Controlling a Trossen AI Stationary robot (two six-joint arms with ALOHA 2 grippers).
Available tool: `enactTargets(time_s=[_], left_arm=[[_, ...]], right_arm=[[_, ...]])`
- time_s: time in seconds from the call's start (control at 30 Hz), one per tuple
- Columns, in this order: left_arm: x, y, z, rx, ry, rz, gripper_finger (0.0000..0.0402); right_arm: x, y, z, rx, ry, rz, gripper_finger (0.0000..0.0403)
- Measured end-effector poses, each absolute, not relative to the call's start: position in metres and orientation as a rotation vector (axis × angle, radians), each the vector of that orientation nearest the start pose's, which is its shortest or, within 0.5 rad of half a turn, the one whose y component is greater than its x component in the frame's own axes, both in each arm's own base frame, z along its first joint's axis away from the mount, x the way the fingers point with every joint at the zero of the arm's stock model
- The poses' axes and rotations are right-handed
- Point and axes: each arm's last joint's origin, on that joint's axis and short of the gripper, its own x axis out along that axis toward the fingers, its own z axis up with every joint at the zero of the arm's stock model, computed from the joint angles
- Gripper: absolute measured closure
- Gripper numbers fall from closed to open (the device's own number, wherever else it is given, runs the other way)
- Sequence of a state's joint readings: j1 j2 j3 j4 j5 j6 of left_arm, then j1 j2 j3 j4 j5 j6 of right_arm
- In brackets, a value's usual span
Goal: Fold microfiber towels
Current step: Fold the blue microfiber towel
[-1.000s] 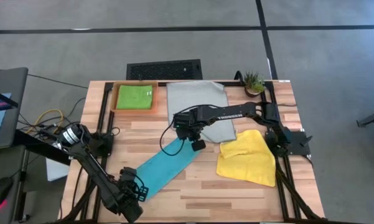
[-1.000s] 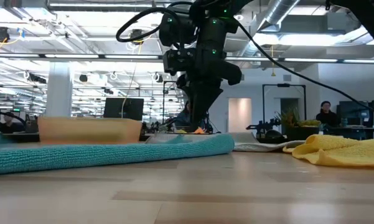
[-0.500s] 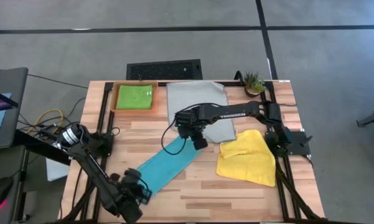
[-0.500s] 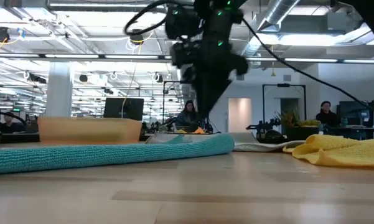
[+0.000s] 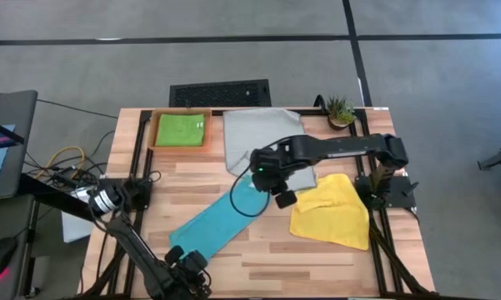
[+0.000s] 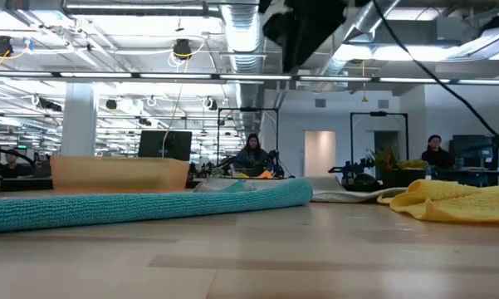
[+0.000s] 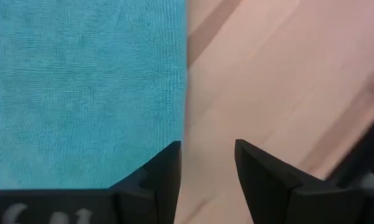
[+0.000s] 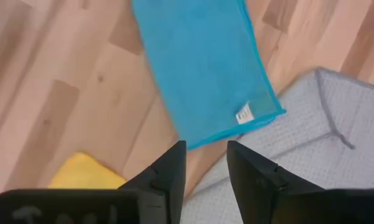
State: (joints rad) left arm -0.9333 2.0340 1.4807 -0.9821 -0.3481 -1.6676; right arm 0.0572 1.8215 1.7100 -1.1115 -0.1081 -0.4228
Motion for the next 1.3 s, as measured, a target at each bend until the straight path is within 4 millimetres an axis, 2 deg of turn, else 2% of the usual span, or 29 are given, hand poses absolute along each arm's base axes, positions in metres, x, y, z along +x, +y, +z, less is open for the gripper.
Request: enactTargets(time_s=[0.13,0.37,0.57,0.77,1.0,1.13,1.2,1.3], left_arm=[[0.237,-0.302,0.154,-0.471,1.159,0.607,0.026],[0.234,-0.3,0.152,-0.459,1.199,0.643,0.026],[0.23,-0.297,0.165,-0.417,1.28,0.713,0.026],[0.231,-0.299,0.18,-0.41,1.281,0.738,0.026],[0.228,-0.309,0.189,-0.484,1.255,0.733,0.026],[0.221,-0.321,0.199,-0.635,1.197,0.788,0.026],[0.216,-0.329,0.207,-0.721,1.13,0.801,0.026],[0.206,-0.341,0.217,-0.827,1.002,0.801,0.026]], right_arm=[[0.36,0.034,0.314,-0.339,1.129,0.405,0.0263],[0.359,0.048,0.315,-0.352,1.113,0.43,0.0264],[0.36,0.05,0.314,-0.356,1.109,0.434,0.0266],[0.36,0.05,0.314,-0.356,1.108,0.434,0.0264],[0.36,0.05,0.314,-0.355,1.112,0.434,0.0265],[0.357,0.048,0.313,-0.272,1.141,0.451,0.0265],[0.357,0.046,0.307,-0.223,1.149,0.494,0.0266],[0.354,0.043,0.288,-0.207,1.187,0.526,0.027]])
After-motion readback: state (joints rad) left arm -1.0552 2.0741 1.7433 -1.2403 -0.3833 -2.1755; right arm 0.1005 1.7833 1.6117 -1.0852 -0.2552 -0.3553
